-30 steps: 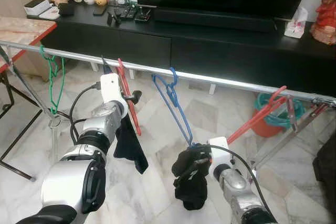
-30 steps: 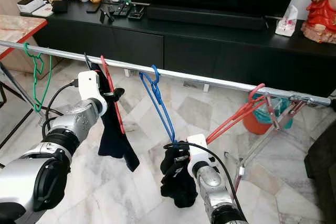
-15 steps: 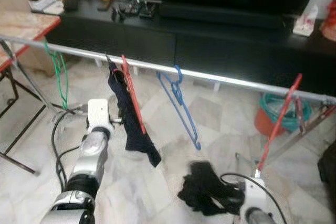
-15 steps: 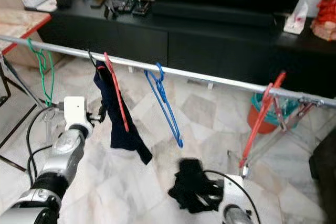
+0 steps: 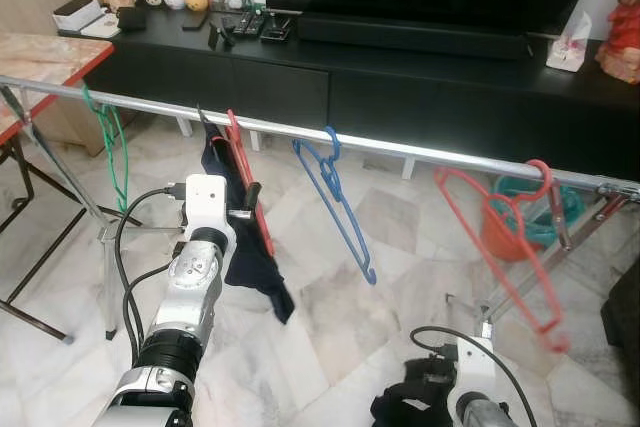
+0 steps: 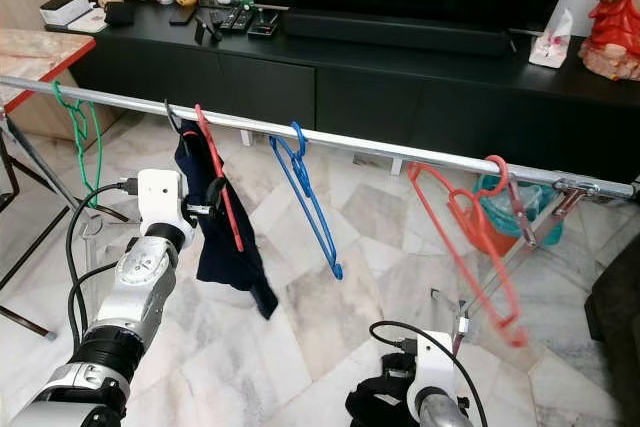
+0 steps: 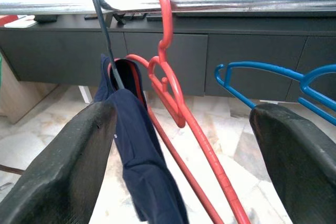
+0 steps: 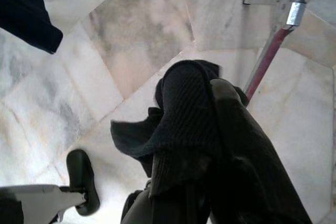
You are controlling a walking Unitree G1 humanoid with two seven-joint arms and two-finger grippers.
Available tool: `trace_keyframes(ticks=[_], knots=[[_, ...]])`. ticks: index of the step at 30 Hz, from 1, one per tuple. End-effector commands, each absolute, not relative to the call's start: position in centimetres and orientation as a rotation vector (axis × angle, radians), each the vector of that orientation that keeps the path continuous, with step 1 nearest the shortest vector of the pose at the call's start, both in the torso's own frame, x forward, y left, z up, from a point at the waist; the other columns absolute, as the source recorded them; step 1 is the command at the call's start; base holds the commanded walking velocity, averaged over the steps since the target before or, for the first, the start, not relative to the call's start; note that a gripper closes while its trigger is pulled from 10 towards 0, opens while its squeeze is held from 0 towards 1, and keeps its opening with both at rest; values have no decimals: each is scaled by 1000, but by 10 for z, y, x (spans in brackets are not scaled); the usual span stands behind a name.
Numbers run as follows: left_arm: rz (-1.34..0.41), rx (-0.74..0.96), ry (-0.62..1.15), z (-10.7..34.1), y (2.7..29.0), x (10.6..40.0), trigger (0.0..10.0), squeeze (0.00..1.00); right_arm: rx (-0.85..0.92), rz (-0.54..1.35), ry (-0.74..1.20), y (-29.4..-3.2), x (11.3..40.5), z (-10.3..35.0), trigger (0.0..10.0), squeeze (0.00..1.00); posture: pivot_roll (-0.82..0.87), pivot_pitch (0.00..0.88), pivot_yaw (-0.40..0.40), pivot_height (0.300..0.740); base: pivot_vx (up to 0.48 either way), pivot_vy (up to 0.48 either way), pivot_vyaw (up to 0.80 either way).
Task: Hang hanger
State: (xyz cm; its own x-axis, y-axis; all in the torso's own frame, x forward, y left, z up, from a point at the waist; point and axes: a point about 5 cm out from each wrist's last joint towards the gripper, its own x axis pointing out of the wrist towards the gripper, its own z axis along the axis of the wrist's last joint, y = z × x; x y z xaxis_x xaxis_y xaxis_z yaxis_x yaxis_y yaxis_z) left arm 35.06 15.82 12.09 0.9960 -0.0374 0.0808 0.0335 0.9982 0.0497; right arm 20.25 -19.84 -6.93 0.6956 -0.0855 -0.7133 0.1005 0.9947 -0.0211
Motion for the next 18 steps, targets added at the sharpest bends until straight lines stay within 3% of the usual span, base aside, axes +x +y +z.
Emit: trace_keyframes(ticks=[1,18], knots=[[-22,56,-113,127,159,351,10000,0,5,-91,833,-197,194,-74,10000,0,-74,32,34,740,0,0,0],[14,50,-123,131,163,351,10000,0,-9,-47,911,-187,183,-83,10000,0,-77,43,35,740,0,0,0]])
